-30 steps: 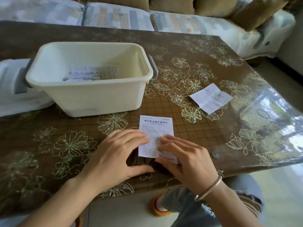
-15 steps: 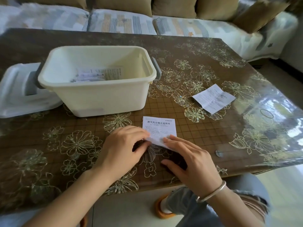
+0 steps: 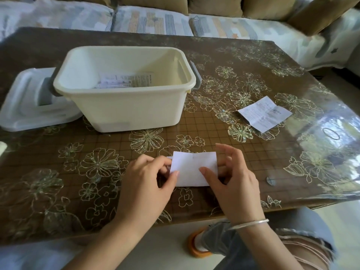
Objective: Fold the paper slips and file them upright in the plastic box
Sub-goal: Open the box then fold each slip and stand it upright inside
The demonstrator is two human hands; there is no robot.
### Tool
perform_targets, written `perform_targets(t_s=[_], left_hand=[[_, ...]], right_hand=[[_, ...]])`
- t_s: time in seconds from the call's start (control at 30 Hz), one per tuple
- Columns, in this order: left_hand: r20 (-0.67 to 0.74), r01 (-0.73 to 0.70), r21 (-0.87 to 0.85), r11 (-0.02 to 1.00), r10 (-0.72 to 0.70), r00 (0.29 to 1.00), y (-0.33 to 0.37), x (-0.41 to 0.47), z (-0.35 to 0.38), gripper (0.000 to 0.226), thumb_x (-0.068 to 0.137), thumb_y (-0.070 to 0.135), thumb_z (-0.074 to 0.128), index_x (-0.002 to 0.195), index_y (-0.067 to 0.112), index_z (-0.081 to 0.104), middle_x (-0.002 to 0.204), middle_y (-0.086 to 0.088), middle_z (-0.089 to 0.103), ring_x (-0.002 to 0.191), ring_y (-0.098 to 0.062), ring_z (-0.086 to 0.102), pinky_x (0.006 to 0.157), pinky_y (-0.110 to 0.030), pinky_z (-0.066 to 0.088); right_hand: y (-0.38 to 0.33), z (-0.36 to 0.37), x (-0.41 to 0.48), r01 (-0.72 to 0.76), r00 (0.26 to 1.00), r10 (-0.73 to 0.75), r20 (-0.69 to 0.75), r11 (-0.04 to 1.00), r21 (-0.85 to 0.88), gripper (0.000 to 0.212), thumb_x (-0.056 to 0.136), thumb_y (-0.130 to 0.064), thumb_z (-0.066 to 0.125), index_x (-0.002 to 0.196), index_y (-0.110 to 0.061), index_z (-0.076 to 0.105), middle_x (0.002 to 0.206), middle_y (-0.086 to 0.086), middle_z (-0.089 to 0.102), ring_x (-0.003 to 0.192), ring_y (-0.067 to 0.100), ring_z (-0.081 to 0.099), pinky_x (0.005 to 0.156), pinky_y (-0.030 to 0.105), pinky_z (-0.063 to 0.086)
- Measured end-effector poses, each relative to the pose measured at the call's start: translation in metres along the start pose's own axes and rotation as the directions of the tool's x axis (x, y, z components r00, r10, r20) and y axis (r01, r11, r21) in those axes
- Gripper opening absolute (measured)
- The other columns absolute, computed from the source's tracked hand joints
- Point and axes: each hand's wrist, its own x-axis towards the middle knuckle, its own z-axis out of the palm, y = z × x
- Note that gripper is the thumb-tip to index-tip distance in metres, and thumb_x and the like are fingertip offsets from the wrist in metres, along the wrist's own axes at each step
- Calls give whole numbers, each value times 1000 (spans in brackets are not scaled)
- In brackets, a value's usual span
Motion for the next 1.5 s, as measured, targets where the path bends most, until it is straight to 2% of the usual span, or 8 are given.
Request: perform_targets(t_s=[0.13, 0.37, 0.6, 0.77, 0.87, 1.07, 1.3, 1.5], left_hand=[[-12, -7, 82, 997, 8, 1000, 3, -1, 5, 20, 73, 15, 80, 87, 19, 67, 66, 20, 47, 71, -12, 48, 71, -29, 35], [26, 25, 149, 988, -30, 999, 6, -3, 6, 38, 71, 20, 76, 107, 20, 65, 66, 15, 53, 75, -16, 51, 73, -32, 37], [24, -14, 184, 983, 10, 1000, 2, -4, 9, 27, 75, 20, 74, 102, 24, 68, 68, 15, 53, 77, -18, 50, 73, -34, 38], [22, -80, 211, 974, 77, 997, -2, -4, 10, 18, 82, 30, 62, 92, 27, 77, 68, 12, 55, 78, -21, 51, 68, -40, 42], [45, -75, 244, 967, 66, 997, -5, -4, 6, 23, 83, 40, 62, 96, 31, 78, 84, 8, 57, 85, -21, 50, 74, -37, 39], [170, -68, 161, 985, 40, 985, -22, -1, -3, 29, 79, 54, 67, 104, 41, 75, 136, 0, 52, 136, -27, 33, 109, -42, 25], [401, -113, 72, 991, 75, 913, -34, 16, -19, 37, 78, 63, 66, 114, 59, 61, 160, 8, 19, 148, -11, -16, 117, -36, -12], [410, -134, 57, 989, 99, 906, -32, 16, -21, 46, 75, 68, 49, 117, 56, 61, 160, 8, 20, 148, -11, -16, 117, -36, -12]], right_hand=[[-3, 8, 2, 8, 999, -11, -33, 996, -94, 56, 76, -35, 77, 125, -26, 51, 83, -24, 56, 65, -7, 52, 59, 5, 32], [-3, 14, 0, 99, 990, -116, -82, 979, -180, 44, 77, -33, 78, 115, -27, 59, 97, -11, 67, 70, 16, 65, 58, 36, 55], [-1, 15, -1, 137, 987, -151, -54, 968, -209, 24, 81, -38, 62, 102, -31, 70, 91, -9, 62, 60, 18, 57, 51, 27, 45], [1, 17, -3, 191, 968, -238, -75, 901, -390, 19, 82, -34, 63, 94, -25, 75, 93, -3, 62, 80, 20, 56, 55, 22, 38], [3, 15, -6, 175, 972, -225, -72, 891, -418, 22, 83, -43, 62, 94, -31, 76, 100, -2, 61, 90, 23, 50, 63, 30, 43], [5, 14, -12, 98, 994, -108, -2, 908, -408, 40, 80, -61, 47, 104, -40, 71, 125, -3, 57, 116, 26, 41, 80, 35, 33], [18, 6, -11, 132, 991, -114, 70, 923, -363, 34, 90, -41, 43, 115, -44, 66, 139, 1, 49, 126, 30, 33, 90, 48, 36], [23, -2, -8, 92, 995, -101, -15, 949, -302, 33, 90, -17, 50, 114, -29, 70, 133, 8, 54, 120, 34, 40, 93, 53, 42]])
